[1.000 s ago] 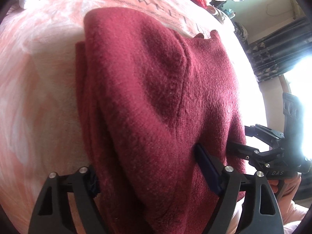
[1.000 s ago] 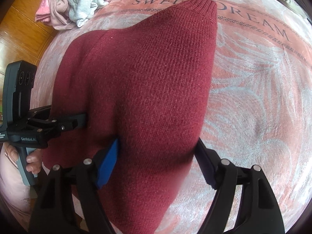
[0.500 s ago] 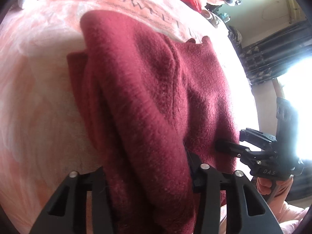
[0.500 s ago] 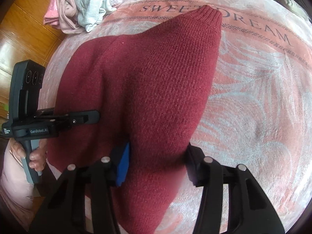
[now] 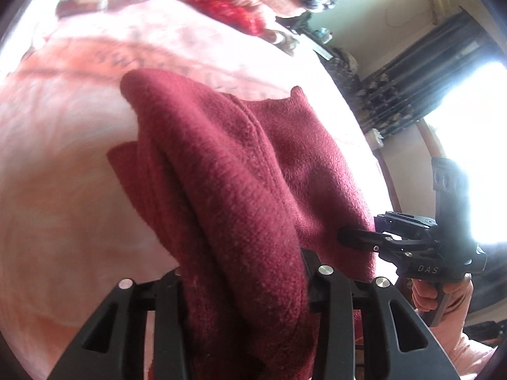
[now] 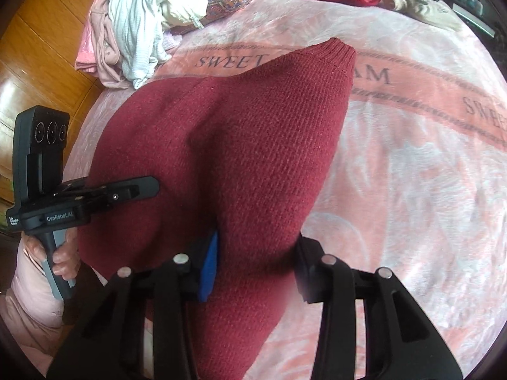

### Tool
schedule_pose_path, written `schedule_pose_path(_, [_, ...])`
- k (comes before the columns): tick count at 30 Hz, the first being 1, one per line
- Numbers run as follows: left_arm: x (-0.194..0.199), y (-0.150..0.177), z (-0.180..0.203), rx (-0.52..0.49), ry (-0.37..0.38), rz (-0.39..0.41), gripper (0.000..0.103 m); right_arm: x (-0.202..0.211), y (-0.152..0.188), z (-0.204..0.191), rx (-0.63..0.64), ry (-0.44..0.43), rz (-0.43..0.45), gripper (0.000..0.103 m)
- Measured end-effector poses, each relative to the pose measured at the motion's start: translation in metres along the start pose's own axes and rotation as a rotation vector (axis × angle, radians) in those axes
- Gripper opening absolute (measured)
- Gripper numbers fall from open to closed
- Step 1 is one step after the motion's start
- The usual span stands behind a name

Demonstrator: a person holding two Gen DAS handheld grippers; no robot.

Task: Fold small clothes

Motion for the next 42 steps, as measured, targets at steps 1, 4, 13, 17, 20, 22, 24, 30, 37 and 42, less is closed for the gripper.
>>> schedule_pose_path(1, [-0.008, -0.004, 0.014, -0.013, 0.007, 0.006, 0.039, 0.009, -0.002, 0.013, -0.005, 0.012, 0.007, 0.039])
schedule_pose_path(4, [-0.041, -0.012, 0.048, -0.020, 0.029, 0.008, 0.039, 0.023, -0.001, 0.060, -0.040, 0.014, 0.002, 0.040])
schedule_pose_path(13, [-0.138, 0.016, 0.045, 0.016, -0.021, -0.087, 0.048, -0.034, 0.037, 0.161, -0.187, -0.135, -0.089, 0.050])
schedule_pose_path(17, [-0.127, 0.019, 0.040, 0.048, -0.035, -0.087, 0.054, -0.020, 0.044, 0.154, -0.159, -0.098, -0.057, 0.061])
schedule_pose_path(20, [-0.111, 0.026, 0.053, 0.024, -0.121, -0.082, 0.062, 0.000, 0.057, 0.153, -0.169, -0.066, -0.067, 0.064])
schedule_pose_path(22, [-0.098, 0.034, 0.062, -0.001, -0.175, -0.081, 0.062, 0.012, 0.072, 0.153, -0.168, -0.031, -0.074, 0.067])
schedule_pose_path(24, [-0.087, 0.045, 0.069, -0.031, -0.225, -0.074, 0.062, 0.019, 0.086, 0.153, -0.174, -0.006, -0.086, 0.066])
schedule_pose_path(30, [-0.076, 0.078, 0.063, -0.058, -0.276, -0.087, 0.058, 0.012, 0.120, 0.149, -0.253, -0.068, -0.141, 0.031])
schedule_pose_path(37, [-0.086, 0.100, 0.038, -0.007, -0.261, -0.120, 0.057, -0.011, 0.127, 0.152, -0.296, -0.013, -0.177, 0.029])
schedule_pose_path(42, [-0.067, 0.105, 0.043, 0.014, -0.310, -0.101, 0.063, 0.012, 0.124, 0.136, -0.248, 0.075, -0.115, 0.051])
Point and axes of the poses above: each gripper's, at about its wrist camera, not at the fingertips, and x roughly against the way its jaws point, z to its right, y to its underside, the point moved 2 cm from there along -x, roughly the way its jaws point, and after that the axes turned 4 degrees about z, right-handed, at the moved point
